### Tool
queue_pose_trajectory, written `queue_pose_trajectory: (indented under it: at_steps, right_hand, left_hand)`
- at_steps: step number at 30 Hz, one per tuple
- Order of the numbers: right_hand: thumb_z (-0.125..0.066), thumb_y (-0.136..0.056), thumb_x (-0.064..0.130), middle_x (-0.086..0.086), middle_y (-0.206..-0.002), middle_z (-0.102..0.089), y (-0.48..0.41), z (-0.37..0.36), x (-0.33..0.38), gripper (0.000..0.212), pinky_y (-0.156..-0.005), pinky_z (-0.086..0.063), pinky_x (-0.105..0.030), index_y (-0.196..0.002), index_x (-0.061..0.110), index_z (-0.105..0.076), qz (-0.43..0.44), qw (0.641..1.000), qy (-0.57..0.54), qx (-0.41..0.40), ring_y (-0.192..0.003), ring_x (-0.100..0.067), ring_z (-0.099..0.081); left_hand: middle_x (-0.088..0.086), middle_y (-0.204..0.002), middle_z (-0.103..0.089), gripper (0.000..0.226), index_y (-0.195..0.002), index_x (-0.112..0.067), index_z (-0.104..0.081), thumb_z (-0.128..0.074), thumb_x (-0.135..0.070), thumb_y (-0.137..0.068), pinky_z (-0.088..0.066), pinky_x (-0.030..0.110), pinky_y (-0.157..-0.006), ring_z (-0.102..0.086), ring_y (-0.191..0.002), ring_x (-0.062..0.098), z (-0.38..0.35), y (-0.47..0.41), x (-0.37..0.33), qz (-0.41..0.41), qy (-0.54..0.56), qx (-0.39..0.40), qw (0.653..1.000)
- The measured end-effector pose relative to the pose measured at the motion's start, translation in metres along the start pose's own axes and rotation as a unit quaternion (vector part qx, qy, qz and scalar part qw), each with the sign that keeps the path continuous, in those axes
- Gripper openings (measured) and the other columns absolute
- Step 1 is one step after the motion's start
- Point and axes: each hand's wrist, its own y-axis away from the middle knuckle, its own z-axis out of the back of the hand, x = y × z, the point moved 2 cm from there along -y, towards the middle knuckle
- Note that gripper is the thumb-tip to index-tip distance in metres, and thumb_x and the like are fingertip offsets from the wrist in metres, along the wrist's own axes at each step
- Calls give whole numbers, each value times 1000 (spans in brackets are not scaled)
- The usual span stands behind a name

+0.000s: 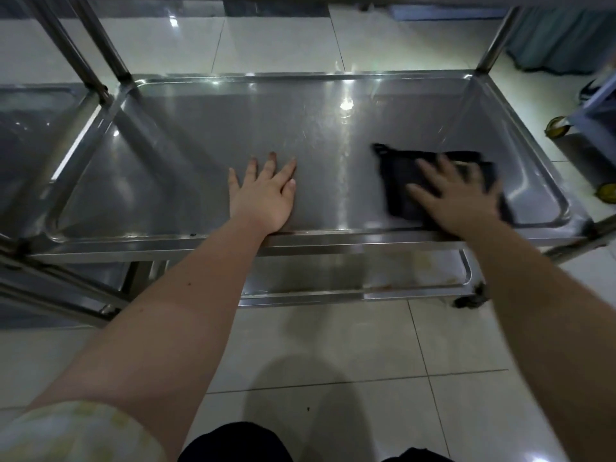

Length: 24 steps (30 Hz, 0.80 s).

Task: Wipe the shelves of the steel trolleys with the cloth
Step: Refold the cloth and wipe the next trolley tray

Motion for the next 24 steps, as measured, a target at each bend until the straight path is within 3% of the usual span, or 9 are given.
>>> queue_pose_trajectory:
  at_steps: [3,6,9,15,19,24]
  right_hand:
    - [-17,-77,87,22,-161,7,-3,14,-90,74,-112,3,-68,-145,61,-1,-121,992,-12,20,-149,-30,7]
    - [-15,-81,84,19,-162,8,-3,14,-104,72,-111,4,-69,-147,58,1,-175,984,3,15,-148,-35,8]
    - [-15,-82,85,17,-162,9,-1,12,-53,74,-109,4,-72,-148,56,1,-151,988,-34,11,-147,-42,8]
    - [-9,-79,87,17,-161,13,23,-13,84,75,-108,10,-71,-146,58,6,49,999,17,18,-146,-42,14]
    - [-12,-76,90,22,-160,14,21,-6,43,76,-110,12,-69,-144,62,6,46,998,0,35,-144,-43,19]
    - [-18,-75,91,24,-159,13,17,10,-58,76,-112,6,-67,-143,64,5,-79,996,-27,43,-144,-46,14]
  left_hand:
    - [-8,-164,-7,53,-150,-52,-10,-11,-60,-97,2,63,-115,-4,-150,29,-2,-1,-2,0,-8,3,1000]
    - [-8,-164,-2,71,-148,-56,-4,-2,-82,-82,5,64,-112,0,-150,32,-4,0,-4,-3,-23,16,1000]
    - [-6,-164,0,81,-145,-60,0,3,-92,-70,6,66,-112,2,-149,34,-2,0,-3,-5,-31,31,999]
    - [-7,-164,-2,86,-144,-63,1,4,-97,-65,2,67,-113,-2,-149,34,0,2,3,-2,-28,35,999]
    - [-7,-164,-4,87,-144,-62,-2,3,-97,-65,-1,67,-113,-6,-149,34,3,4,2,-6,-24,39,999]
    - [-7,-164,-7,80,-148,-56,-8,-10,-90,-75,-3,65,-114,-7,-149,35,9,7,-6,3,-26,50,998]
